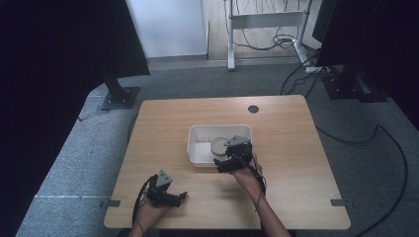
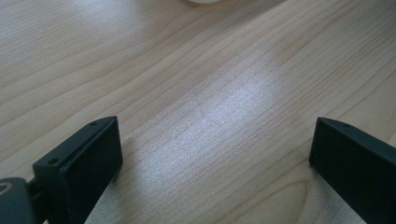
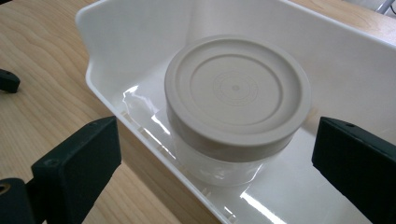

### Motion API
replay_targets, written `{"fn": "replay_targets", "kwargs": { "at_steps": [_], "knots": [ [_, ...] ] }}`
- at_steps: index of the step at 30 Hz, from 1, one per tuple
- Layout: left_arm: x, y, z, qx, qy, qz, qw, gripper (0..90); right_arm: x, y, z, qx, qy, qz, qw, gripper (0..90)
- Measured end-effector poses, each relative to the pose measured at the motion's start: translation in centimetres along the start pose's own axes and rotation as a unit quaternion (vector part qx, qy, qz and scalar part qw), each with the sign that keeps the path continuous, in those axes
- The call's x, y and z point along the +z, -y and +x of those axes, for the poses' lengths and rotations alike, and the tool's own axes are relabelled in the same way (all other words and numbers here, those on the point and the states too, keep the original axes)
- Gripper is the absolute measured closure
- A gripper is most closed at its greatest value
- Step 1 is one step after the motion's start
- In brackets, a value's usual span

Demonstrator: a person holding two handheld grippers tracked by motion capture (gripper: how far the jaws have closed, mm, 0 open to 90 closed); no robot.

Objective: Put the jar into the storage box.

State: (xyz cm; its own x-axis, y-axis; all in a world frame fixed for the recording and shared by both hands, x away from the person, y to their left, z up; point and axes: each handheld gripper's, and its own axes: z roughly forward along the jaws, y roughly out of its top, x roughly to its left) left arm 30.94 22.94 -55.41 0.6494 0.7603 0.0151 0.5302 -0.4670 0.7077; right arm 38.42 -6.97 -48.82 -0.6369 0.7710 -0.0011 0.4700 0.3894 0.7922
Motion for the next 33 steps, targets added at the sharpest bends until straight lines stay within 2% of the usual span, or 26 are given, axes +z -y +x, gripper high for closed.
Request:
{"fn": "replay_targets", "kwargs": {
  "at_steps": [15, 28, 33],
  "knots": [
    [0.0, 0.0, 0.0, 0.0, 0.0, 0.001, 1.0, 2.2, -1.5, 0.4, 0.1, -0.018, -0.019, -0.012, 0.9996, 1.9],
    [0.0, 0.0, 0.0, 0.001, 0.0, 0.0, 1.0, 2.2, -2.6, 1.5, -0.3, -0.025, -0.02, -0.012, 0.9994, 2.1],
    [0.0, 0.0, 0.0, 0.001, 0.0, 0.0, 1.0, 2.2, -3.1, 1.9, -0.6, -0.021, -0.017, -0.014, 0.9995, 2.0]
  ]
}}
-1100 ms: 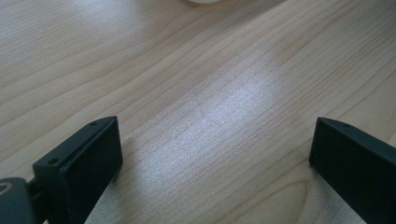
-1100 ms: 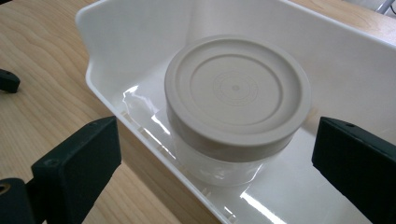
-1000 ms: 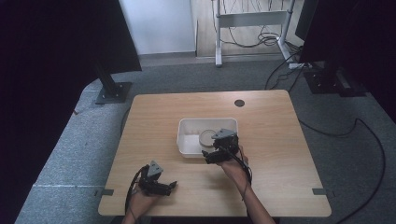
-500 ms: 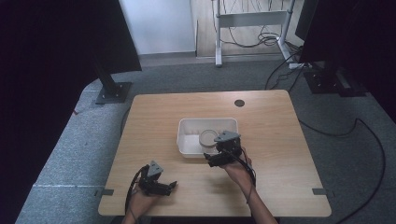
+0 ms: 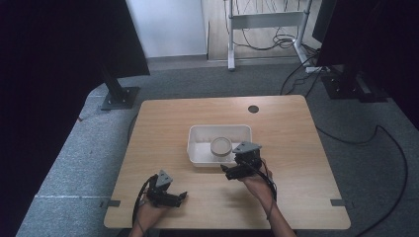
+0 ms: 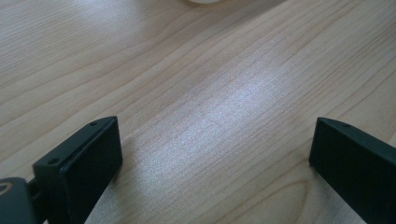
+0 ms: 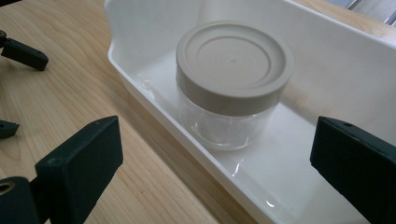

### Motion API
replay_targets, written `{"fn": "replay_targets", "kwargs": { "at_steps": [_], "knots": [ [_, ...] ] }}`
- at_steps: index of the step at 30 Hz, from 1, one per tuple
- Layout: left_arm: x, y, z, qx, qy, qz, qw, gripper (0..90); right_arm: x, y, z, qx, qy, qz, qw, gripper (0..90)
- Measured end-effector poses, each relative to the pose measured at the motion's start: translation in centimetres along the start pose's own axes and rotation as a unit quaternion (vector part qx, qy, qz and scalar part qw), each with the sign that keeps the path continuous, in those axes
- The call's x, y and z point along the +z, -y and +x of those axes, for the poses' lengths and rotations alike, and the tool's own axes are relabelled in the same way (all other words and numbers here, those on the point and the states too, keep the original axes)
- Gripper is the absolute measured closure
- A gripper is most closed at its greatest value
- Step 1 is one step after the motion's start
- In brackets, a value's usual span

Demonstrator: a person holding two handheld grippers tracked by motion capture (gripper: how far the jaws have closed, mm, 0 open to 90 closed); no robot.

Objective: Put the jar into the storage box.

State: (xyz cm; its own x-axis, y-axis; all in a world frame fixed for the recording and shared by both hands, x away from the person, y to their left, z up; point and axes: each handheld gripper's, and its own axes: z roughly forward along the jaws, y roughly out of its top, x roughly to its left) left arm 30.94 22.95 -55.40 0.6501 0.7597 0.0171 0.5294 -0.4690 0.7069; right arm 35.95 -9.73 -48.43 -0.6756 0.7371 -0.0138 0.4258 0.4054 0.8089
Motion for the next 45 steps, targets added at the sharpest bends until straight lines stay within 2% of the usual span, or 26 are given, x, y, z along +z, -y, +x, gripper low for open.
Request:
{"fn": "replay_targets", "kwargs": {
  "at_steps": [18, 45],
  "knots": [
    [0.0, 0.0, 0.0, -0.001, 0.0, 0.0, 1.0, 2.2, -1.6, 1.7, -0.5, 0.001, -0.007, -0.001, 1.0, 2.8],
    [0.0, 0.0, 0.0, 0.0, 0.0, 0.001, 1.0, 2.2, -4.5, 4.7, -1.7, 0.009, 0.015, 0.003, 0.9999, 2.8]
  ]
}}
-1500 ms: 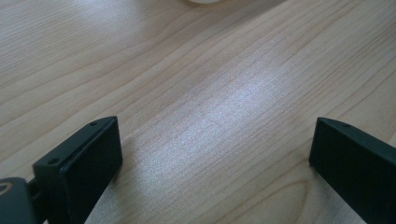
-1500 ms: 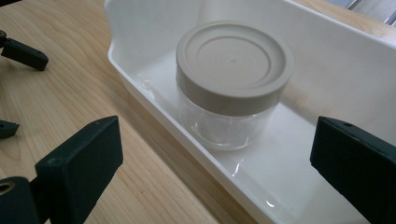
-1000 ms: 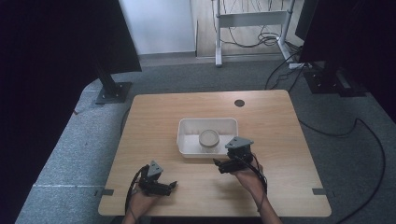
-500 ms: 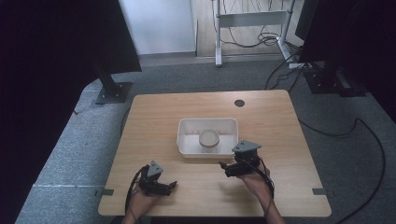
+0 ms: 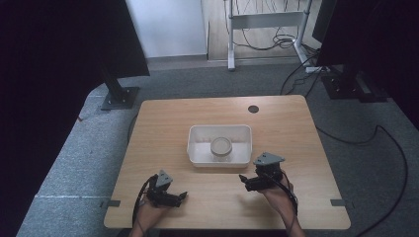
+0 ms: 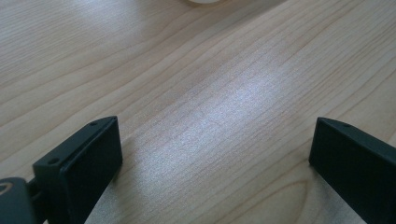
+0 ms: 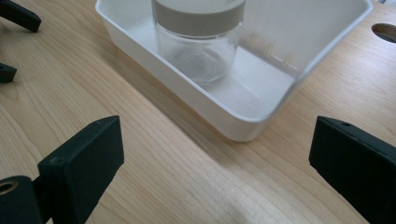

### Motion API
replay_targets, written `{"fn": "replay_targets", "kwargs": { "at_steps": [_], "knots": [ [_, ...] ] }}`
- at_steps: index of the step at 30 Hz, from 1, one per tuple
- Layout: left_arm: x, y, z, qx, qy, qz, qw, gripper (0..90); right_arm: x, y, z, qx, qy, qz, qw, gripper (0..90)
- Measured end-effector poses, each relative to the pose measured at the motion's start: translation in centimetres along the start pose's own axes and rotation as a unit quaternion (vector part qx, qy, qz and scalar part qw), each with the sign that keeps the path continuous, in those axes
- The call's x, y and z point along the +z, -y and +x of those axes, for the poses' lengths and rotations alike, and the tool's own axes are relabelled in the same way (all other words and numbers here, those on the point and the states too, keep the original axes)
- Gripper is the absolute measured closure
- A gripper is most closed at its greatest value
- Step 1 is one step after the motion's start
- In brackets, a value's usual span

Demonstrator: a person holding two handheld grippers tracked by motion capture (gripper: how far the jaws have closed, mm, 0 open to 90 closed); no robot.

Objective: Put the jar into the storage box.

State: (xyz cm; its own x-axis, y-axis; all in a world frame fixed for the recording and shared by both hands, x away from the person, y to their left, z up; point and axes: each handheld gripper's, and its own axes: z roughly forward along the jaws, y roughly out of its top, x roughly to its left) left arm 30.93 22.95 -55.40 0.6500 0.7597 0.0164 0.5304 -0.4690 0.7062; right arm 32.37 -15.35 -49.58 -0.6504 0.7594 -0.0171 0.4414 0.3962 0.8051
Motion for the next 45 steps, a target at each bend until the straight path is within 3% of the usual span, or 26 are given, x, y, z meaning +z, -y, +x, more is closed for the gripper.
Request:
{"fn": "replay_targets", "kwargs": {
  "at_steps": [27, 45],
  "knots": [
    [0.0, 0.0, -0.1, -0.003, -0.002, -0.001, 1.0, 2.2, -3.9, 4.3, -2.4, 0.029, 0.038, -0.002, 0.9989, 2.9],
    [0.0, 0.0, -0.1, -0.003, -0.002, -0.001, 1.0, 2.2, -4.3, 7.1, -3.0, 0.048, 0.046, 0.007, 0.9978, 2.9]
  ]
}}
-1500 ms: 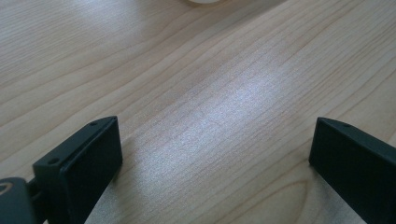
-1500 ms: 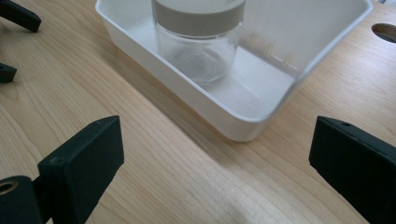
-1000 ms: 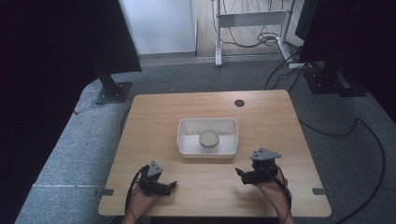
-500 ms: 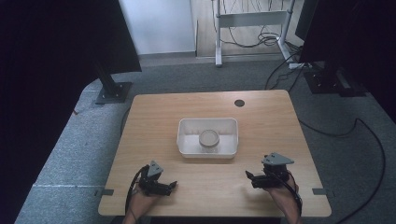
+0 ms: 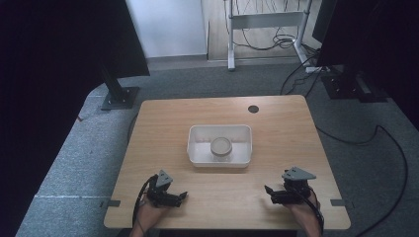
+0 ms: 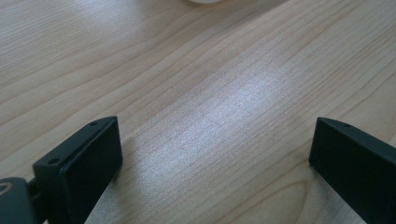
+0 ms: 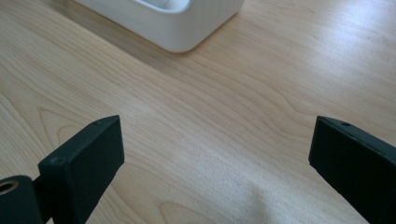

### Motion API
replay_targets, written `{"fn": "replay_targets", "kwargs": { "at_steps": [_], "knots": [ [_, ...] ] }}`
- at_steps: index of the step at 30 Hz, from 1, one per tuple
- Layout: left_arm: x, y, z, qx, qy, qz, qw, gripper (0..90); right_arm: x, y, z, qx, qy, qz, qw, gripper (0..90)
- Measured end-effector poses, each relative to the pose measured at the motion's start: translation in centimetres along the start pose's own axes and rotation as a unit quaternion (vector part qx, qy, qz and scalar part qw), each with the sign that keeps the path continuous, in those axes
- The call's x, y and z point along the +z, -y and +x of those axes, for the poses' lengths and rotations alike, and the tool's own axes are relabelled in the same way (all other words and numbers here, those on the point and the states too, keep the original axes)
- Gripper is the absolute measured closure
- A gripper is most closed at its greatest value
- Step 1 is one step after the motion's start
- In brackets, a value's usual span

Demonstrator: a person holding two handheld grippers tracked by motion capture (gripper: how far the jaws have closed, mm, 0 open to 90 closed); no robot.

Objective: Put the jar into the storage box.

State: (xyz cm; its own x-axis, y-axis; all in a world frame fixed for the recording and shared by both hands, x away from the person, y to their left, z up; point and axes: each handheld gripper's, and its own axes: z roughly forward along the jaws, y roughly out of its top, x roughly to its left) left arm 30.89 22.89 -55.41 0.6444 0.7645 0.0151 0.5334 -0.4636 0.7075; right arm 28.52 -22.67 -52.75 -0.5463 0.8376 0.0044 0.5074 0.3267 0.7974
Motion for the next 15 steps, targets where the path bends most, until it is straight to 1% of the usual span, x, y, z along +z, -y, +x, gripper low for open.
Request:
{"fn": "replay_targets", "kwargs": {
  "at_steps": [11, 15],
  "knots": [
    [0.0, 0.0, 0.0, -0.001, 0.0, 0.0, 1.0, 2.3, 0.0, 1.3, -0.3, 0.01, 0.002, 0.005, 0.9999, 2.9],
    [0.0, 0.0, 0.0, -0.001, 0.0, 0.0, 1.0, 2.2, 0.1, 1.8, -0.4, 0.012, 0.005, 0.011, 0.9998, 3.0]
  ]
}}
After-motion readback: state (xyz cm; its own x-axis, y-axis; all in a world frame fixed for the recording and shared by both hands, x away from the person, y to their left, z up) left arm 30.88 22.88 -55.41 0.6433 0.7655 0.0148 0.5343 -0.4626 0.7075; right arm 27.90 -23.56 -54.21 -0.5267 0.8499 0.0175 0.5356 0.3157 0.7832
